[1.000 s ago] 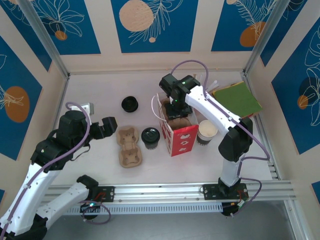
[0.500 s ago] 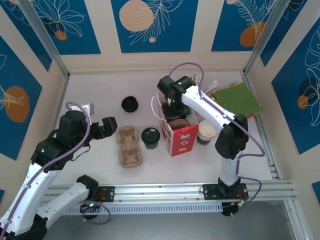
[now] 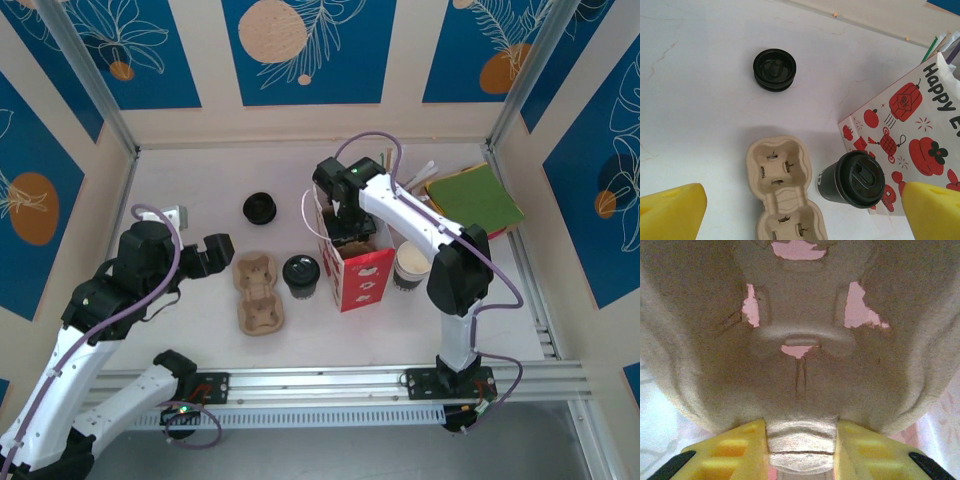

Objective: Pack the takeout coffee

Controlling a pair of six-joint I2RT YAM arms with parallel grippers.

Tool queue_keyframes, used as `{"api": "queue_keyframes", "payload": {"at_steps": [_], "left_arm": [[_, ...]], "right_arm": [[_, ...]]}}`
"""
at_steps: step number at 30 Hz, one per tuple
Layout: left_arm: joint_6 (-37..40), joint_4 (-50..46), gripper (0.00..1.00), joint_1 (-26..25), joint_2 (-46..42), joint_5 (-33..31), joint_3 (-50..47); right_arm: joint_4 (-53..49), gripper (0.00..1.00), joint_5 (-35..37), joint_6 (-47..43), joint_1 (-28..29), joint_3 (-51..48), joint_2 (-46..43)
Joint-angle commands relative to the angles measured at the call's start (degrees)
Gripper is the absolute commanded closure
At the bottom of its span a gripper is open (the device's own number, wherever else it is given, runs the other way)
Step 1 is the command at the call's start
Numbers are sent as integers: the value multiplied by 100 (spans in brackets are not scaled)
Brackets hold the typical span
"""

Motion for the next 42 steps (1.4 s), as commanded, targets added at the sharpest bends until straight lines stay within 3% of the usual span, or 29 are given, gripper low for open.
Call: {"api": "queue_keyframes", "payload": {"at_steps": [1, 42], "left_arm": [[89, -18, 0, 51, -50, -100, 62], [60, -9, 0, 52, -127, -129, 4]], "right_arm": [[79, 66, -204, 0, -34, -187, 44], [289, 66, -283, 149, -12, -884, -70]]}}
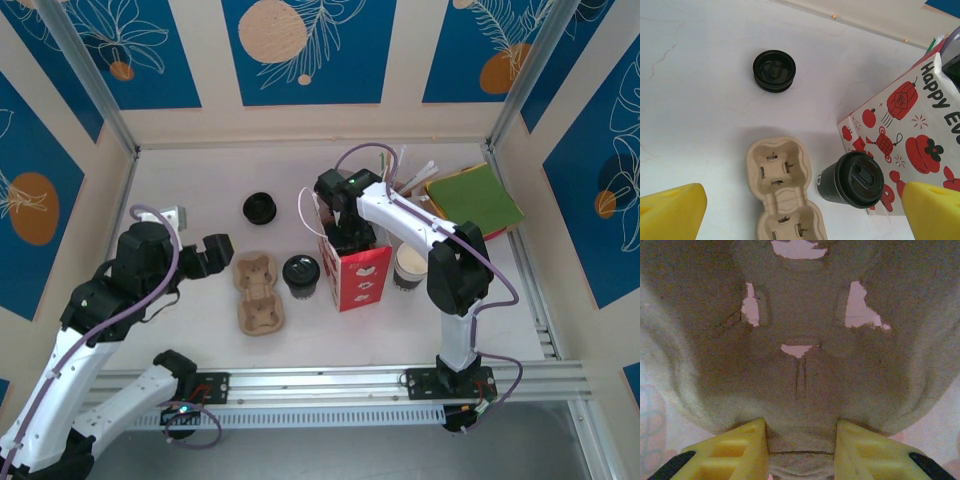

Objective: Pack the takeout coffee

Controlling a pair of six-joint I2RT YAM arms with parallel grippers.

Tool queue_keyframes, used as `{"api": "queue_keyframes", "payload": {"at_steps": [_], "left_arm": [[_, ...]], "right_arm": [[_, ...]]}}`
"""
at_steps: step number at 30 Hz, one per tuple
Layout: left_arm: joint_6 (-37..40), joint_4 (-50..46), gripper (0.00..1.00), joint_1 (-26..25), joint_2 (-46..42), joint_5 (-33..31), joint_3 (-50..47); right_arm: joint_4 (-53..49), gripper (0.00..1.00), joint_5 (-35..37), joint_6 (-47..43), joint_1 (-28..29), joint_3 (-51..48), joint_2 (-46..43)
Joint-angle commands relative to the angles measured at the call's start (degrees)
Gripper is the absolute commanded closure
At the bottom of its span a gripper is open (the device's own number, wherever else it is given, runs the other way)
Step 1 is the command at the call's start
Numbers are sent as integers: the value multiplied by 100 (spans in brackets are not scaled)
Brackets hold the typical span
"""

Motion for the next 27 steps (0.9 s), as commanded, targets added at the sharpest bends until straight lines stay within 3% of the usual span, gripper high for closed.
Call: {"api": "queue_keyframes", "payload": {"at_steps": [1, 27], "left_arm": [[64, -10, 0, 53, -76, -122, -7], [-16, 8, 0, 51, -147, -96, -50]], "right_arm": [[-264, 66, -193, 134, 22, -150, -77], [-422, 66, -264, 143, 83, -129, -95]]}}
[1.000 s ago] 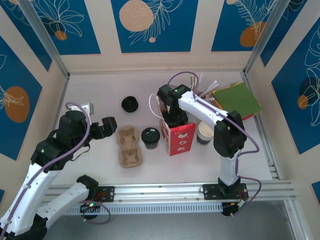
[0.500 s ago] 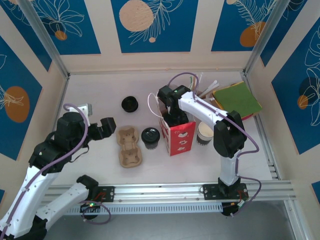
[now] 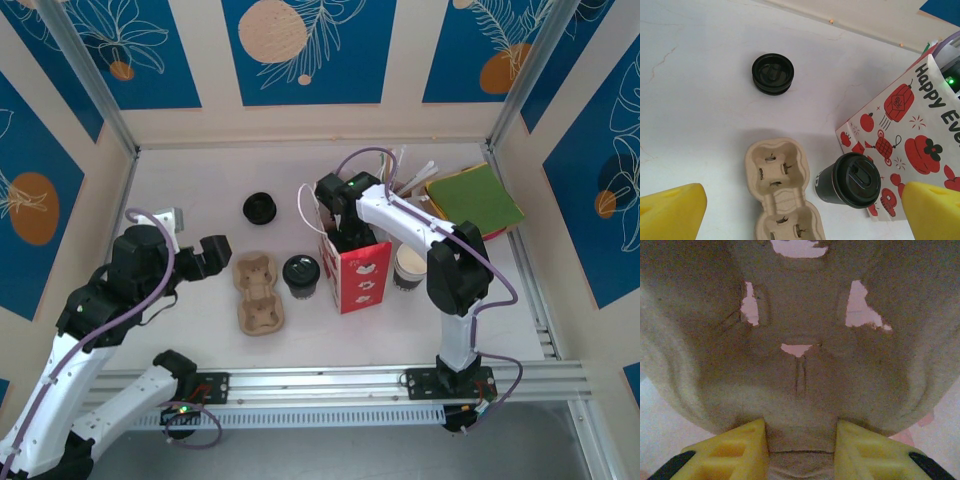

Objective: Pack the takeout coffee

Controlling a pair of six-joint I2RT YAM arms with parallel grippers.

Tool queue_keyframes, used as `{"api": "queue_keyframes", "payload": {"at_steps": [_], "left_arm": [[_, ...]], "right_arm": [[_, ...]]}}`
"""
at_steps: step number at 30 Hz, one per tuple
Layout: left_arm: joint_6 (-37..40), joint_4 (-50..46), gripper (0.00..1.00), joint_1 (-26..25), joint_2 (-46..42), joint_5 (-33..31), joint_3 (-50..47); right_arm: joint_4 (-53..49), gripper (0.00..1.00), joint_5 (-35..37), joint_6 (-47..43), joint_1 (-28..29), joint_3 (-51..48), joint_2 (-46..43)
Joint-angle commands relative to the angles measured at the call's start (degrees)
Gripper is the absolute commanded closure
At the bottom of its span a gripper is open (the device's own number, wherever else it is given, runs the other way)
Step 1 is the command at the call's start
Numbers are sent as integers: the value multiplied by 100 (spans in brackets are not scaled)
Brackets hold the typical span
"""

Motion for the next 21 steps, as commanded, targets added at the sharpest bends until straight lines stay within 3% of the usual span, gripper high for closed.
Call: {"api": "queue_keyframes", "payload": {"at_steps": [1, 21], "left_arm": [[1, 9, 0, 52, -27, -96, -37], [-84, -36, 0, 50, -93, -70, -65]], "right_arm": [[-315, 66, -159, 69, 37, 31, -94], [-235, 66, -185, 86, 54, -60, -92]]}}
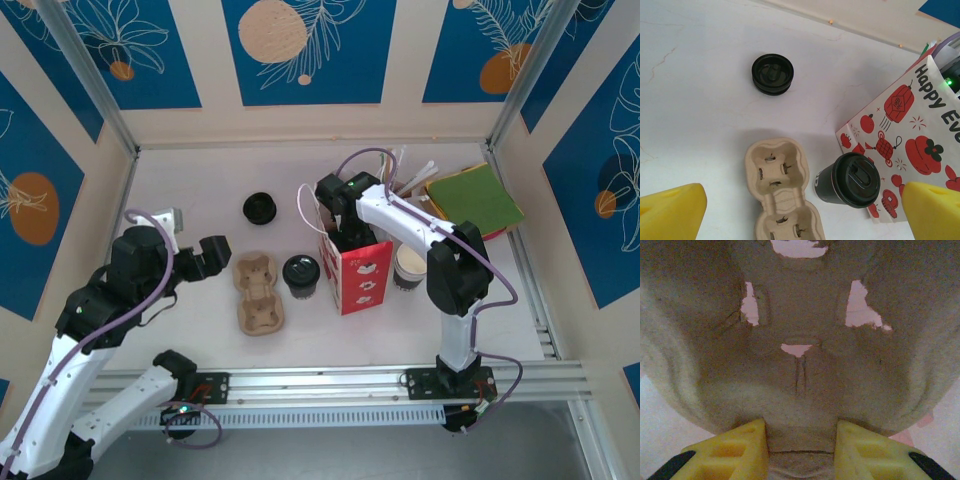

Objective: Pack the takeout coffee

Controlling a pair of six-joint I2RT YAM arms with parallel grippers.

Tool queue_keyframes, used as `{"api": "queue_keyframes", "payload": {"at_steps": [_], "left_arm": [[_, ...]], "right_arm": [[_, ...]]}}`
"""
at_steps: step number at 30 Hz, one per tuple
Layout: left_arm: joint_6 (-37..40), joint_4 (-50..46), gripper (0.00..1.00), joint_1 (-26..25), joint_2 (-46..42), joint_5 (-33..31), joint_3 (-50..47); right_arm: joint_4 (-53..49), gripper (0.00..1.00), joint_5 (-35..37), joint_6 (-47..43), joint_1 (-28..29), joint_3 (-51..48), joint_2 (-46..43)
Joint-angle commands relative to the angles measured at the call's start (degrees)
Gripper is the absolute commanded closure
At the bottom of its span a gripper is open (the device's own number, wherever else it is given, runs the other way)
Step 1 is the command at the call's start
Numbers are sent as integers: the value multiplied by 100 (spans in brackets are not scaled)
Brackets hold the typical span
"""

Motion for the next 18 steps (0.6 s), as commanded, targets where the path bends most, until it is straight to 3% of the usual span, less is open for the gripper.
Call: {"api": "queue_keyframes", "payload": {"at_steps": [1, 18], "left_arm": [[-76, -23, 0, 52, -47, -71, -51], [-77, -38, 0, 53, -59, -76, -64]], "right_arm": [[-179, 66, -180, 66, 50, -62, -92], [-159, 66, -201, 84, 59, -133, -84]]}}
